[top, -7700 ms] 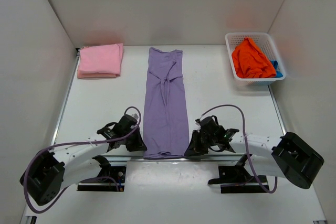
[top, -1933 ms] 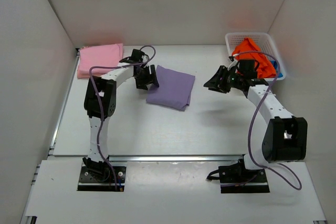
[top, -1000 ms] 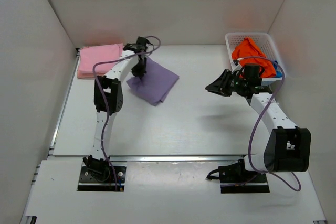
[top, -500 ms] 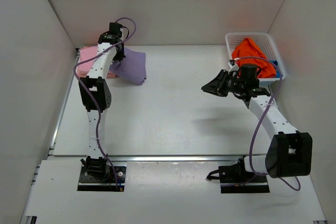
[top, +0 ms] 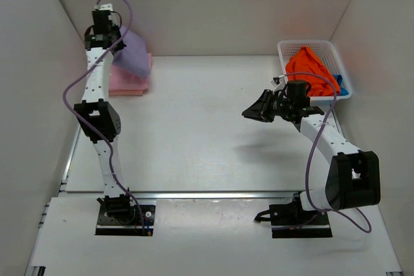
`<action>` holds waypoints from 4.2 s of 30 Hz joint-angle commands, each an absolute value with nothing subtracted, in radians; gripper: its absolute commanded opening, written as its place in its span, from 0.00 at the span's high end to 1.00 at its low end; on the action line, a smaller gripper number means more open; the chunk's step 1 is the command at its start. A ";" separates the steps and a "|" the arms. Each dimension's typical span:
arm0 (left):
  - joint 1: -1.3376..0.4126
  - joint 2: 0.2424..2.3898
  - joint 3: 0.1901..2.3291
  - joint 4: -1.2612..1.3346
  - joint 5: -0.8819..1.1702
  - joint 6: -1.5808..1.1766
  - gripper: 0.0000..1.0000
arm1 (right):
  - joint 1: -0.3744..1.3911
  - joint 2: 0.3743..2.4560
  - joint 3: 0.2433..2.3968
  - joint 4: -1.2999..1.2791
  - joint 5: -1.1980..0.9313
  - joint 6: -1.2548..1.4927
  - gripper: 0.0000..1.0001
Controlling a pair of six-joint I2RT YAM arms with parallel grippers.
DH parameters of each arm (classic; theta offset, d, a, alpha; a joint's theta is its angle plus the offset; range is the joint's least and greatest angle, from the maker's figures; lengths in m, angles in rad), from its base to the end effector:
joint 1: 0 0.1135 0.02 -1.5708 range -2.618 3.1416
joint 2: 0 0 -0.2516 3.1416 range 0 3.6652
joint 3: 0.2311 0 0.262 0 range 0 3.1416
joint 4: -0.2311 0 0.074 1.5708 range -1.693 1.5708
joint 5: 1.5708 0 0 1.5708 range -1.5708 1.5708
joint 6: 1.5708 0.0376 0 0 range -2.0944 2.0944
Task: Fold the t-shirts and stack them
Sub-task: Put the neatly folded tshirt into the corner of the board with the left arm
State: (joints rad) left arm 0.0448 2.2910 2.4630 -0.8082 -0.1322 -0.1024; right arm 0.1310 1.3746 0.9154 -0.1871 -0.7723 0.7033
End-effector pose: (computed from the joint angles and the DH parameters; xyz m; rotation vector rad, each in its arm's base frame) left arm 0.5157 0.0281 0.3393 -0.2352 2.1903 0.1137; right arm 0.3007 0.0661 0.2402 0.1994 2.3054 1.3008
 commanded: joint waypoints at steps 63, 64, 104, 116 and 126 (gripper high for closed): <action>0.154 2.320 2.473 -0.683 0.420 -0.279 1.00 | 0.216 1.417 0.865 -0.074 -0.796 0.755 0.84; 0.137 2.294 2.432 -0.663 0.414 -0.276 1.00 | 0.215 1.420 0.864 -0.072 -0.790 0.758 0.84; 0.311 2.528 2.379 -0.784 0.264 -0.417 0.96 | 0.196 1.424 0.848 -0.081 -0.822 0.741 0.85; 0.310 2.307 2.237 -0.753 -0.066 -0.442 0.53 | 0.209 1.417 0.839 -0.066 -0.830 0.755 0.85; 0.216 2.137 2.208 -0.722 -0.155 -0.428 0.52 | 0.209 1.411 0.819 -0.041 -0.838 0.765 0.85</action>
